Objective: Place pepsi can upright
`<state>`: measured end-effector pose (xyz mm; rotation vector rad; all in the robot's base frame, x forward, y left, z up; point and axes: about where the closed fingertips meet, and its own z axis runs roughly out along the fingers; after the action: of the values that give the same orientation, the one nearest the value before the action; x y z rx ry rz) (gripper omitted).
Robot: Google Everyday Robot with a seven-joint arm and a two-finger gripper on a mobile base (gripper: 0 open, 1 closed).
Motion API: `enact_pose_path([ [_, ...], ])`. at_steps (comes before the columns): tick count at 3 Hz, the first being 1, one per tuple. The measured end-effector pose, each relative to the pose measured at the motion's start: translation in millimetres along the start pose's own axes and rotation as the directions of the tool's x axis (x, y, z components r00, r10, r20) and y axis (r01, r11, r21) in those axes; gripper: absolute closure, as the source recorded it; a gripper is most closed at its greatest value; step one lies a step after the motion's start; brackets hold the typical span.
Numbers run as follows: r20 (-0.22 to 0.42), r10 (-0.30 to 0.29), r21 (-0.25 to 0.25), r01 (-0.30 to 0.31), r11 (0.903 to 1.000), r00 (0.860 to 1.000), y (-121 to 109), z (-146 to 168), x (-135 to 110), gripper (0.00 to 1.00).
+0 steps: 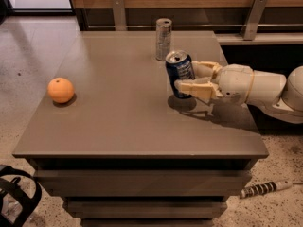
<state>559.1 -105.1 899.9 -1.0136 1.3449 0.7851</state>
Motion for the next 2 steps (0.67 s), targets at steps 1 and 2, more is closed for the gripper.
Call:
enact_pose_path([
  [1, -0.015, 0.003, -0.015, -0.003, 0.9999, 1.0, 1.7, 3.6, 1.2, 1.0],
  [2, -0.028, 0.01, -0.031, -0.011, 0.9995, 1.0, 4.6, 8.8, 5.2, 1.0],
])
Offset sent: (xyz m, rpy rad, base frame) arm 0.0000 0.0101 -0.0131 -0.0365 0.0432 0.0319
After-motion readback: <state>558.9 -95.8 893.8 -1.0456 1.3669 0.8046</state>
